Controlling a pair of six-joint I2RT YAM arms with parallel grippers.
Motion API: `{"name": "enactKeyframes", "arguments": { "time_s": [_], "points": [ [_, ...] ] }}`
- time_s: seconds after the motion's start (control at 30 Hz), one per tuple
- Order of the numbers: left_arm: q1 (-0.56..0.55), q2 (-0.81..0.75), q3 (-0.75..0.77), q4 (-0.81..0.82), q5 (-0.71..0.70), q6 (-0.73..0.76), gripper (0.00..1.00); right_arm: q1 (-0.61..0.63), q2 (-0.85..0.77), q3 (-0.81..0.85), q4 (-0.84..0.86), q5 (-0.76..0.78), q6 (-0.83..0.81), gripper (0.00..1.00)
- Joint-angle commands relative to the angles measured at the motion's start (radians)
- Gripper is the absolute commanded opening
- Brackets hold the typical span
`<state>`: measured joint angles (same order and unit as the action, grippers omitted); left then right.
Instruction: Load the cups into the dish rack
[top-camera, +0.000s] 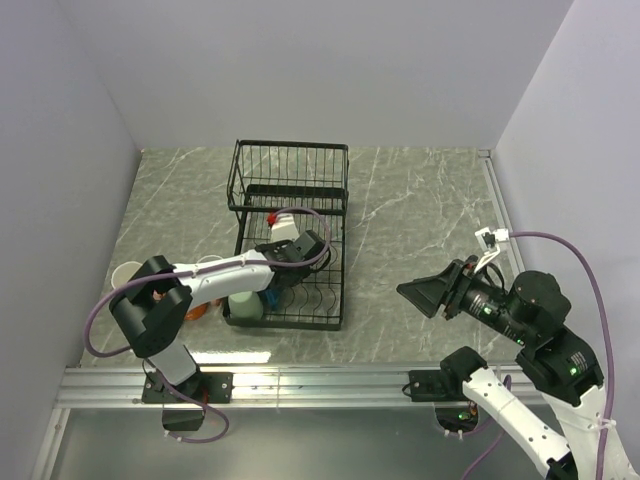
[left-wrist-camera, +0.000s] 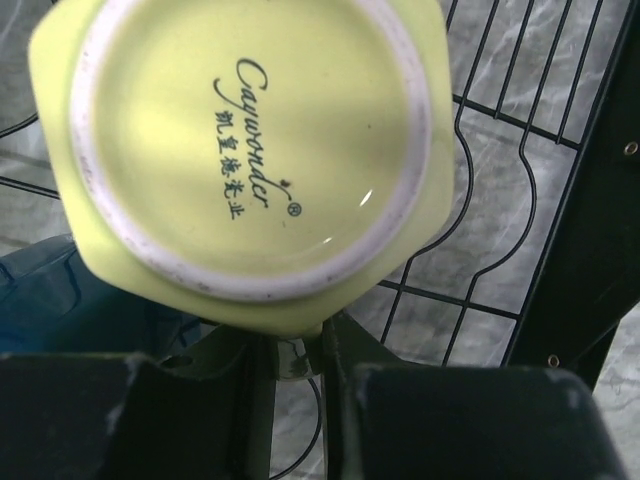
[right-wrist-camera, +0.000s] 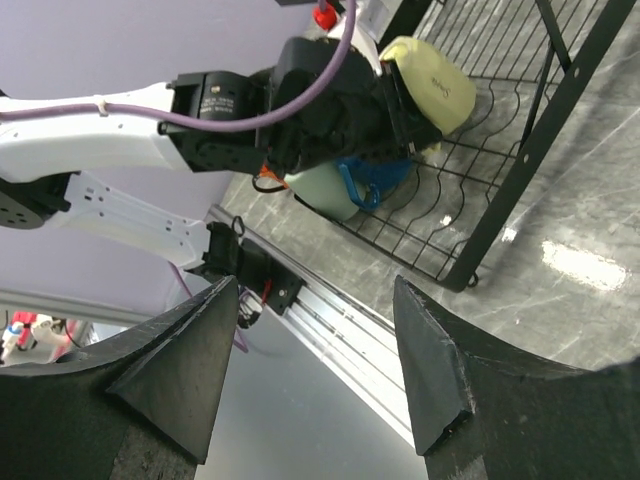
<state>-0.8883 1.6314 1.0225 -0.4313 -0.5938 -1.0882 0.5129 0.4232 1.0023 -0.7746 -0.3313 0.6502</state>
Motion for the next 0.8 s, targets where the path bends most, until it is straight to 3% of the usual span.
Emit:
{"name": "enactKeyframes", "arguments": {
  "time_s": [0.0,0.17,0.2,0.23,0.3,0.33,0.43,0.77],
  "points": [
    [0.035,0.007,0.033,0.080,0.005,0.062,0.00,0.006,0.032,0.019,0.012,-0.014,-0.038,0.70],
    [0.081,0.035,0.065,0.048,-0.003,0.053,0.01,0.006,0.051,0.012,0.026,-0.025,-0.050,0.70],
    [0.091,0.041,0.067,0.048,0.003,0.054,0.05,0.006,0.052,0.012,0.026,-0.023,-0.053,0.70],
    [0.098,0.044,0.070,0.046,0.009,0.057,0.17,0.004,0.054,0.013,0.026,-0.023,-0.057,0.70],
    [0.107,0.053,0.080,0.037,0.017,0.066,0.30,0.004,0.058,0.016,0.023,-0.020,-0.064,0.70],
    [0.109,0.059,0.086,0.028,0.012,0.065,0.46,0.004,0.058,0.016,0.023,-0.018,-0.064,0.70],
    [0.109,0.071,0.102,0.009,0.017,0.073,0.66,0.004,0.058,0.015,0.021,-0.014,-0.073,0.70],
    [0.060,0.099,0.203,-0.076,-0.006,0.116,0.76,0.004,0.045,0.002,0.023,0.003,-0.081,0.70]
  ]
}}
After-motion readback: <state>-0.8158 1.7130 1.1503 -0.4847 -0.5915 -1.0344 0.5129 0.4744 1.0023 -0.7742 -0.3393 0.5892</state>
